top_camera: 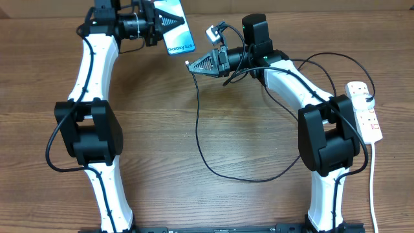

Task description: Plug charger to phone and switch on socket

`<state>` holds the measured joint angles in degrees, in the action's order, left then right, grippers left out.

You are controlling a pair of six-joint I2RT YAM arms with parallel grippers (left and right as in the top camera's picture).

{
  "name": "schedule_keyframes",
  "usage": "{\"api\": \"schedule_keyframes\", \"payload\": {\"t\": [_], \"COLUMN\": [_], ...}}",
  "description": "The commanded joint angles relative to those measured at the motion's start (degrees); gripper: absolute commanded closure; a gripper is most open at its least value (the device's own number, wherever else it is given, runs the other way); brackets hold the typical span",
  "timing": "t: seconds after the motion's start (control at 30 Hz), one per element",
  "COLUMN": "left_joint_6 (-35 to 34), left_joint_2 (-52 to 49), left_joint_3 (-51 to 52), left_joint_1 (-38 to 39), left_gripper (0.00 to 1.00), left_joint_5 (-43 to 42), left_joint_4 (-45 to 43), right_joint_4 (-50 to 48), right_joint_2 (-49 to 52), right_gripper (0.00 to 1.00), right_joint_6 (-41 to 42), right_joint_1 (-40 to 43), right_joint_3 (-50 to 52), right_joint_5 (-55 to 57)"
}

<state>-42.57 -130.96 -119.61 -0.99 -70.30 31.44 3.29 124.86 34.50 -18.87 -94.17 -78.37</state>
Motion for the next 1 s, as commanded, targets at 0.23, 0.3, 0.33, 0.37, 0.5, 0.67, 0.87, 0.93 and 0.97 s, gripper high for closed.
{"api": "schedule_keyframes", "payload": {"t": [0.23, 0.3, 0.33, 0.37, 0.5, 0.67, 0.87, 0.93, 0.97], "left_joint_6": [-1.2, -1.2, -1.2, -1.2, -1.2, -1.2, -1.2, -1.1, -1.1], "left_joint_2": [0.5, 0.5, 0.5, 0.5, 0.5, 0.5, 0.5, 0.5, 0.5], "left_joint_3": [-0.9, -0.9, -0.9, -0.9, -0.9, -0.9, -0.9, -0.9, -0.9], "left_joint_1": [1.0, 1.0, 1.0, 1.0, 1.0, 1.0, 1.1, 1.1, 1.1], "left_gripper": [0.96, 0.96, 0.96, 0.96, 0.96, 0.96, 0.96, 0.96, 0.96], "left_joint_5": [-1.0, -1.1, -1.2, -1.3, -2.2, -4.9, -6.7, -6.7, -6.7], "left_joint_4": [-1.8, -1.8, -1.7, -1.7, -1.7, -1.7, -1.7, -1.7, -1.7], "right_joint_4": [-4.2, -4.2, -4.4, -4.4, -5.5, -6.2, -7.1, -8.1, -8.8], "right_joint_2": [-2.0, -2.0, -2.0, -2.0, -2.0, -2.0, -2.0, -2.0, -2.0], "right_gripper": [0.96, 0.96, 0.96, 0.96, 0.96, 0.96, 0.96, 0.96, 0.96], "right_joint_6": [5.0, 5.0, 5.2, 5.2, 5.2, 6.1, 6.3, 7.5, 7.9], "right_joint_1": [-0.4, -0.4, -0.4, -0.4, -0.4, -0.4, -0.3, -0.3, -0.3], "right_joint_3": [-0.4, -0.4, -0.4, -0.4, -0.4, -0.4, -0.4, -0.4, -0.4], "right_joint_5": [-5.5, -5.5, -5.5, -5.3, -4.7, -3.5, -2.7, -2.7, -2.8]}}
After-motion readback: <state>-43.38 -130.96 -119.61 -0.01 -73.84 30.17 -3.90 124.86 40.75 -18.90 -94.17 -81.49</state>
